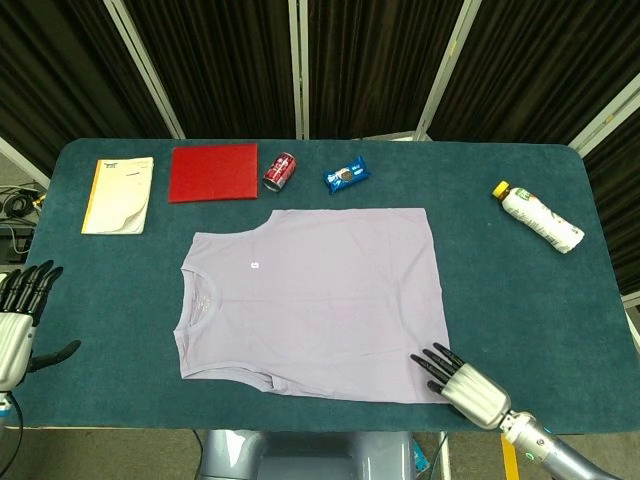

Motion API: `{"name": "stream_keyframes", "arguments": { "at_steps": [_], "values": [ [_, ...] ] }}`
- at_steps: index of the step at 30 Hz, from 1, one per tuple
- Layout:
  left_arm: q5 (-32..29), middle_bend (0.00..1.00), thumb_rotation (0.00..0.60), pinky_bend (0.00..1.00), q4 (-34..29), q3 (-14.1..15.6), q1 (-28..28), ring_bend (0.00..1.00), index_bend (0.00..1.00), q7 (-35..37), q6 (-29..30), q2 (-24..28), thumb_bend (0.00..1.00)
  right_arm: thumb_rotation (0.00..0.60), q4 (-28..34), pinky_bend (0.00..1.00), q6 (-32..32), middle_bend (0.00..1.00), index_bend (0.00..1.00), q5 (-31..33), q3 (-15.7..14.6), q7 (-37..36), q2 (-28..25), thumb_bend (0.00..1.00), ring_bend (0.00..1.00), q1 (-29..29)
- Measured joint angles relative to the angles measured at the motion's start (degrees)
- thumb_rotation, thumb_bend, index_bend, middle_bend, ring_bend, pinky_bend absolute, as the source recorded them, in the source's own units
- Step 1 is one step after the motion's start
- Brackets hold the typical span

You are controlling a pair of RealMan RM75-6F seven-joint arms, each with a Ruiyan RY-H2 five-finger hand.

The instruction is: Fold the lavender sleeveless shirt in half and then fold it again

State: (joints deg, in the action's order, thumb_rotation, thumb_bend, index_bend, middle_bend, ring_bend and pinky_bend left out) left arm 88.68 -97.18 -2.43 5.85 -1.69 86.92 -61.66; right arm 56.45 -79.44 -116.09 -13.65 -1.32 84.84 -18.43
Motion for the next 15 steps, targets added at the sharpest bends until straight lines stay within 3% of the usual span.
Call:
{"name": "stream_keyframes", "arguments": {
  "at_steps": [8, 15],
  "values": [
    [0.04, 0.00, 0.600, 0.00, -0.02, 0.06, -0.01, 0.00, 0.00, 0.01, -0.04, 0.06, 0.00, 0.600, 0.07, 0.00, -0.72, 0.00, 0.49, 0.56, -0.35, -0.77, 0.00, 0.33, 0.00, -0.28],
    [0.19, 0.00, 0.600, 0.00, -0.02, 0.14, -0.04, 0.00, 0.00, -0.04, -0.02, 0.02, 0.00, 0.600, 0.38, 0.00, -1.45, 0.01, 0.58, 0.72, -0.99, -1.98, -0.05, 0.43, 0.00, -0.41]
  ]
}}
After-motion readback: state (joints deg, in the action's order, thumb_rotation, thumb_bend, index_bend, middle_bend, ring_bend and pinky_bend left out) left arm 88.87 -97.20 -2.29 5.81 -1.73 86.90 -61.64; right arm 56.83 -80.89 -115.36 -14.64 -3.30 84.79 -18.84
